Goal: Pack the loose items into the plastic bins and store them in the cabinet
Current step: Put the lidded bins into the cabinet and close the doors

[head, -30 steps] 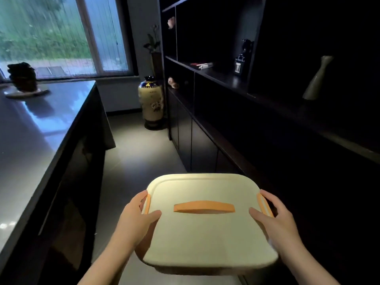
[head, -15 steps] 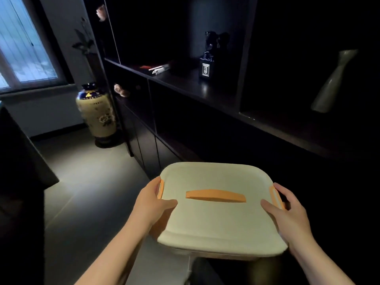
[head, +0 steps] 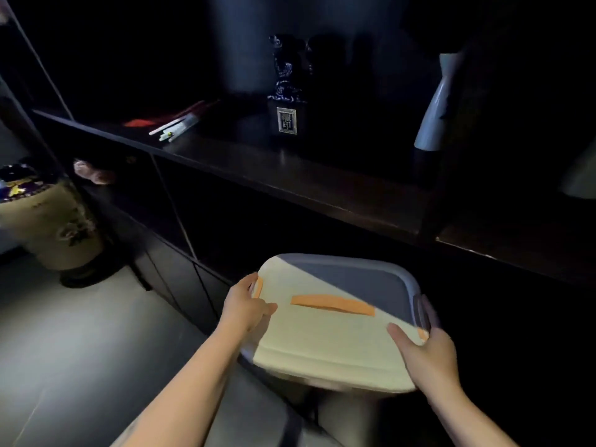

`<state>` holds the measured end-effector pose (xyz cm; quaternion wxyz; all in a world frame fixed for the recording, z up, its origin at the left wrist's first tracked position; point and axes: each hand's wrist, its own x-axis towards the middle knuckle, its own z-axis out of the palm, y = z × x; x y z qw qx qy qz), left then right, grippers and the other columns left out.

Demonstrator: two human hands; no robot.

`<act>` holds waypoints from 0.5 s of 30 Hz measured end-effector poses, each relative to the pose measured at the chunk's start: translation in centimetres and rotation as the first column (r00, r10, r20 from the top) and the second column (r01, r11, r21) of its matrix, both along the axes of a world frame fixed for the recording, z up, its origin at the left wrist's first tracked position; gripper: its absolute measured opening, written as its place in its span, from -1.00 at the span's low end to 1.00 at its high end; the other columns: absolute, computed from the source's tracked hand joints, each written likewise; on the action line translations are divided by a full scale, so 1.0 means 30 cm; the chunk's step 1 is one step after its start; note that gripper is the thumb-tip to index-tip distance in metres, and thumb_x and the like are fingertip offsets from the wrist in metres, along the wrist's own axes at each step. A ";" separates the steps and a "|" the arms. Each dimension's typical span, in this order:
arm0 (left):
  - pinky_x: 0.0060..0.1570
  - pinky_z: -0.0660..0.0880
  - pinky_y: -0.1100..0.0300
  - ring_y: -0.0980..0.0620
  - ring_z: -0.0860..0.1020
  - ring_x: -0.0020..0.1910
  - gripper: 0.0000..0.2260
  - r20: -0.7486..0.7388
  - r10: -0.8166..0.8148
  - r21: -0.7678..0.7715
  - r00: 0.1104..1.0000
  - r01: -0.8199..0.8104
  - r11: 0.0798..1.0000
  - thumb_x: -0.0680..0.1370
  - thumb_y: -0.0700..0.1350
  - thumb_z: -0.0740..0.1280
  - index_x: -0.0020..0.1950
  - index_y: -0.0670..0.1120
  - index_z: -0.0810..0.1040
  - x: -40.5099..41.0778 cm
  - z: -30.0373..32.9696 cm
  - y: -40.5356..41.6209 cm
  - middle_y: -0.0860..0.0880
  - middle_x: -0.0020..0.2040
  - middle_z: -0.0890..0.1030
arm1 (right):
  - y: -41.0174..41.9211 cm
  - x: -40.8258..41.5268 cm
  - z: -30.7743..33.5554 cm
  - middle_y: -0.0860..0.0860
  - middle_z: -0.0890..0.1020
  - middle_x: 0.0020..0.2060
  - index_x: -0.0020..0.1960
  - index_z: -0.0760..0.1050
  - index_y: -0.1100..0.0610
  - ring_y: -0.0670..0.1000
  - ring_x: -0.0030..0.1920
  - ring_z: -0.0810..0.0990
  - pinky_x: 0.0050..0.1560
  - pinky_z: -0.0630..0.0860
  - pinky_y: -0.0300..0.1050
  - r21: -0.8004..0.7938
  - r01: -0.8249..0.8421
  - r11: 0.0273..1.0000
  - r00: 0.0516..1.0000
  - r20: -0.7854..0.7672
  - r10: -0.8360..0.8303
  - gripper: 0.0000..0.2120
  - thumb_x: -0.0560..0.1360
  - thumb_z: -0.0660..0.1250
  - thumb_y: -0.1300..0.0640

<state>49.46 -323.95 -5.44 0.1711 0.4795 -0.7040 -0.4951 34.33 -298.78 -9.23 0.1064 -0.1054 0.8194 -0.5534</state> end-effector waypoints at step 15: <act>0.16 0.49 -0.02 -0.05 0.56 0.17 -0.62 0.383 -0.538 -0.780 0.751 0.575 0.248 0.52 0.06 0.10 0.21 0.02 0.58 -0.078 -0.093 -0.107 -0.03 0.19 0.60 | -0.343 0.245 -0.011 -0.13 0.55 0.26 0.23 0.56 -0.08 -0.06 0.27 0.50 0.20 0.26 -0.07 0.616 0.175 0.768 0.737 -0.599 0.313 -0.48 0.40 0.21 -0.33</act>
